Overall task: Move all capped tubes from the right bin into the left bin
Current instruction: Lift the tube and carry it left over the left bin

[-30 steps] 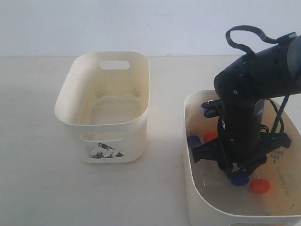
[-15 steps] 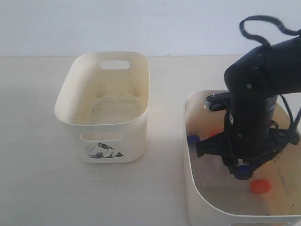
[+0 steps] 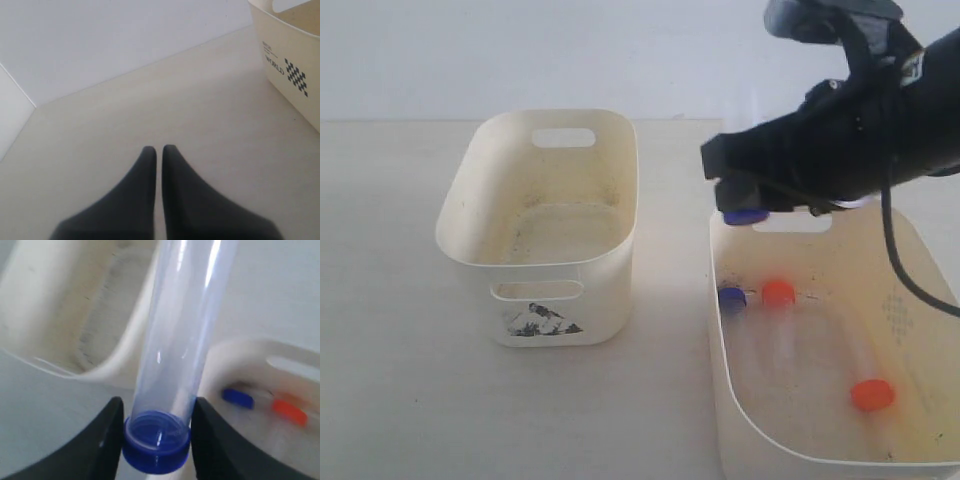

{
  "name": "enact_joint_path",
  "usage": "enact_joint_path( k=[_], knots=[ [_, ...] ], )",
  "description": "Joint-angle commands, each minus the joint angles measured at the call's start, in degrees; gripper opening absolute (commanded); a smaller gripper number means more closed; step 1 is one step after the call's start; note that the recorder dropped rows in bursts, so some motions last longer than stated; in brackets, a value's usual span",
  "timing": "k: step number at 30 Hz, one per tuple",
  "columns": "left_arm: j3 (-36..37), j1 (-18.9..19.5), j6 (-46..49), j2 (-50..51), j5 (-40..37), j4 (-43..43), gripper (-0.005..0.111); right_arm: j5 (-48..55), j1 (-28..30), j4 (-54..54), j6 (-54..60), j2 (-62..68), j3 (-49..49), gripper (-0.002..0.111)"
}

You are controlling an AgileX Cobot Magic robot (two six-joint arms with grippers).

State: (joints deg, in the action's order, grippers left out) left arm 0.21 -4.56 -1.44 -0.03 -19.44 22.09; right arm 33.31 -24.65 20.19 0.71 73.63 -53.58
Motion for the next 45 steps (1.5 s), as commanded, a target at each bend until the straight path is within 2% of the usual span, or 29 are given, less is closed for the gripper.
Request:
enact_joint_path(
  k=[1,8,19,21,25,26,27,28,30,39,42,45],
  knots=[
    [-0.2,-0.3,-0.5,0.0,0.2,-0.2,0.004,-7.2,0.1,17.7,19.3,1.8,0.3,0.0],
    [-0.2,-0.3,-0.5,0.0,0.2,-0.2,0.004,-7.4,0.1,34.2,38.5,7.9,-1.4,0.0],
    [-0.2,-0.3,-0.5,0.0,0.2,-0.2,0.004,-0.7,-0.5,35.0,39.9,20.1,-15.1,0.001],
    [-0.2,-0.3,-0.5,0.0,0.2,-0.2,0.004,-0.9,-1.1,35.0,40.5,21.6,-16.2,0.008],
    [-0.2,-0.3,-0.5,0.0,0.2,-0.2,0.004,-1.5,-3.4,34.8,41.2,24.1,-18.6,0.039],
    [-0.2,-0.3,-0.5,0.0,0.2,-0.2,0.004,-2.0,-3.8,34.7,41.2,24.3,-18.7,0.041],
    [-0.2,-0.3,-0.5,0.0,0.2,-0.2,0.004,-2.8,-4.0,34.7,41.1,24.3,-18.7,0.038],
    [-0.2,-0.3,-0.5,0.0,0.2,-0.2,0.004,-3.1,-4.0,34.7,40.7,24.3,-18.8,0.029],
    [-0.2,-0.3,-0.5,0.0,0.2,-0.2,0.004,-3.1,-3.9,34.4,40.4,24.2,-19.0,0.003],
    [-0.2,-0.3,-0.5,0.0,0.2,-0.2,0.004,-5.7,-3.9,33.9,39.5,24.2,-19.0,0.001],
    [-0.2,-0.3,-0.5,0.0,0.2,-0.2,0.004,-5.9,-3.9,33.5,39.4,24.2,-19.0,0.016],
    [-0.2,-0.3,-0.5,0.0,0.2,-0.2,0.004,-5.9,-3.9,33.1,39.1,24.2,-19.0,0.045]
  ],
)
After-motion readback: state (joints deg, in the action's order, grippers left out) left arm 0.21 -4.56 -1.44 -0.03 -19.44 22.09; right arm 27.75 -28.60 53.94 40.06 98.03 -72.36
